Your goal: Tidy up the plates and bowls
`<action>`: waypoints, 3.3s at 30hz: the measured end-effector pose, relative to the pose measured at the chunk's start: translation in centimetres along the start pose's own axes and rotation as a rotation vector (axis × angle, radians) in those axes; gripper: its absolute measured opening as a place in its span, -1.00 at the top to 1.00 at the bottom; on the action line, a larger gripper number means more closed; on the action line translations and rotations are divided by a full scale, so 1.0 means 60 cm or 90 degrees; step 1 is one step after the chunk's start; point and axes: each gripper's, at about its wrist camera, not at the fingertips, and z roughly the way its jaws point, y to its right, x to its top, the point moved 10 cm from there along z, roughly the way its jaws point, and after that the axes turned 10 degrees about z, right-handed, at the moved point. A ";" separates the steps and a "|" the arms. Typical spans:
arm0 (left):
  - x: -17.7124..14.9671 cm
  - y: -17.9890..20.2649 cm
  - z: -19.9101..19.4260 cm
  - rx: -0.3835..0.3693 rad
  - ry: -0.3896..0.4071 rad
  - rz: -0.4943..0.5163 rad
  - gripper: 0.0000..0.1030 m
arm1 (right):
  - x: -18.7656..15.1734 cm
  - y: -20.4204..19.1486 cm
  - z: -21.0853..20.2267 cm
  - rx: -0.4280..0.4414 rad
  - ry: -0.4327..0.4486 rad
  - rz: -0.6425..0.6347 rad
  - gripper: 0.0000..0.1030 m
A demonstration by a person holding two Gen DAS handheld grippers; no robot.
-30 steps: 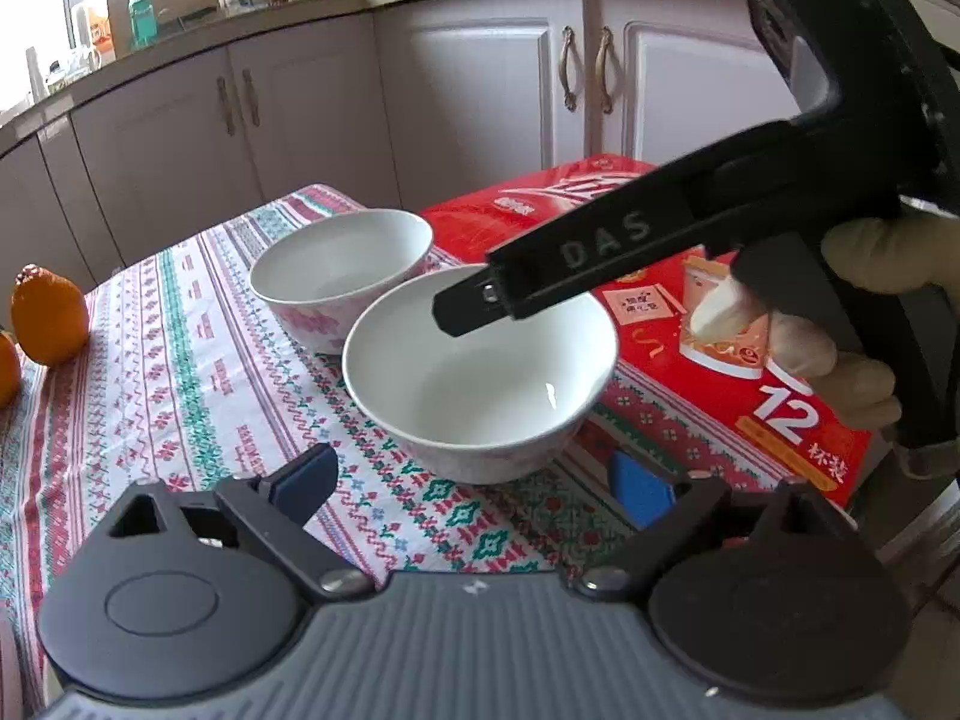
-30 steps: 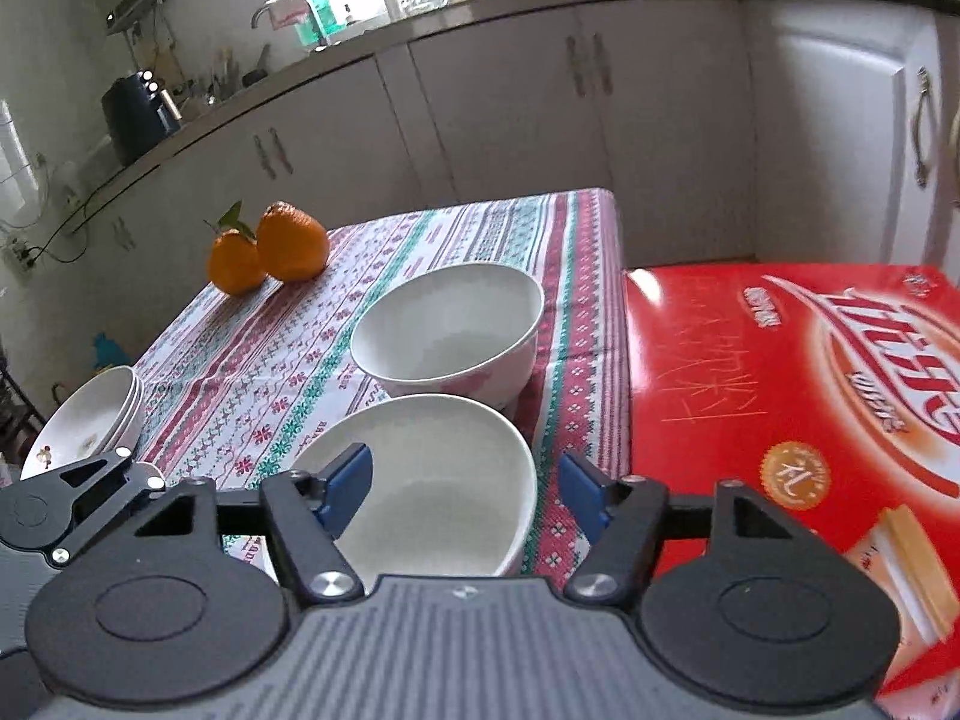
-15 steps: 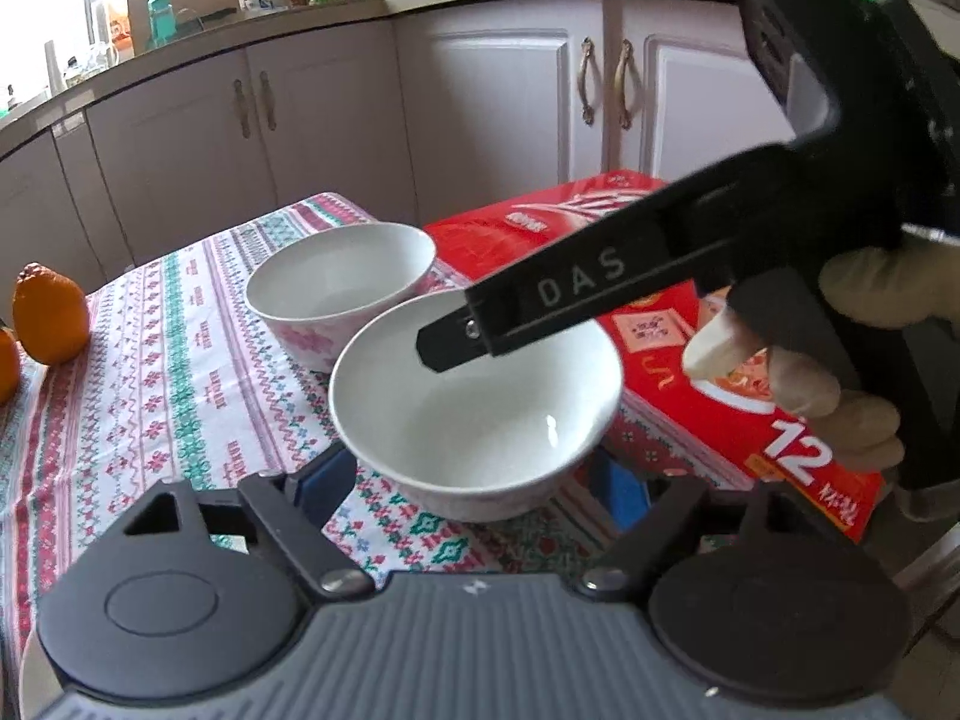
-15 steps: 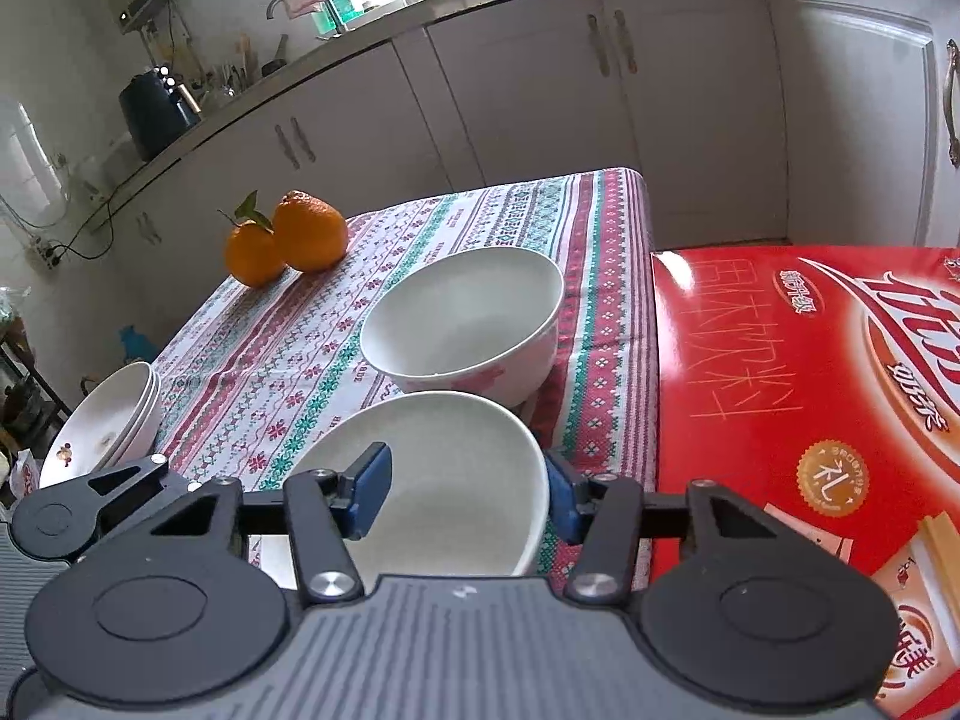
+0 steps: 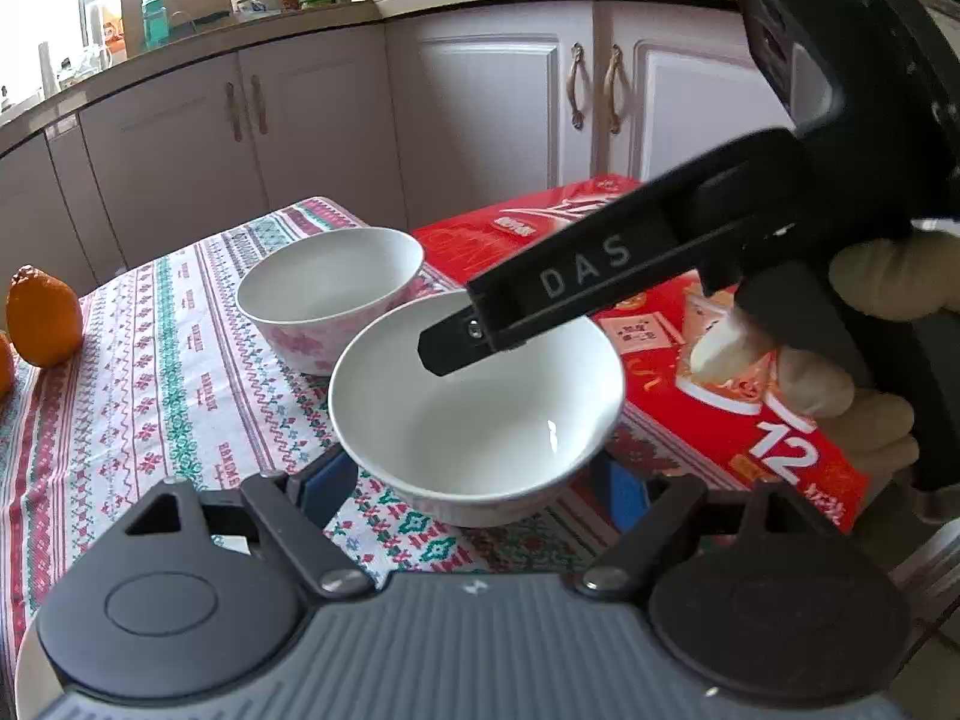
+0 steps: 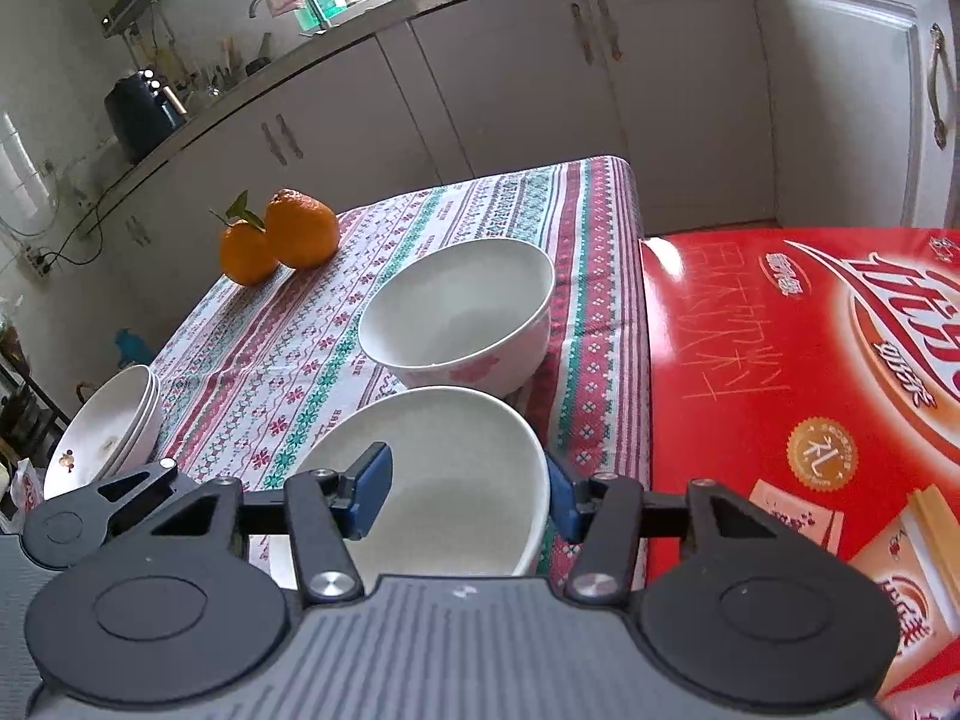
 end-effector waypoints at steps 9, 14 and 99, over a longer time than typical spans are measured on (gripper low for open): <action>0.002 -0.001 -0.056 -0.015 0.015 0.026 -0.63 | -0.009 -0.034 -0.043 0.002 0.012 0.006 -0.15; 0.001 -0.011 -0.096 -0.015 0.026 0.030 -0.63 | -0.013 -0.069 -0.067 0.008 0.026 -0.001 -0.15; -0.157 -0.149 -0.205 0.033 -0.019 -0.072 -0.84 | -0.108 -0.293 0.022 0.041 -0.041 -0.118 -0.80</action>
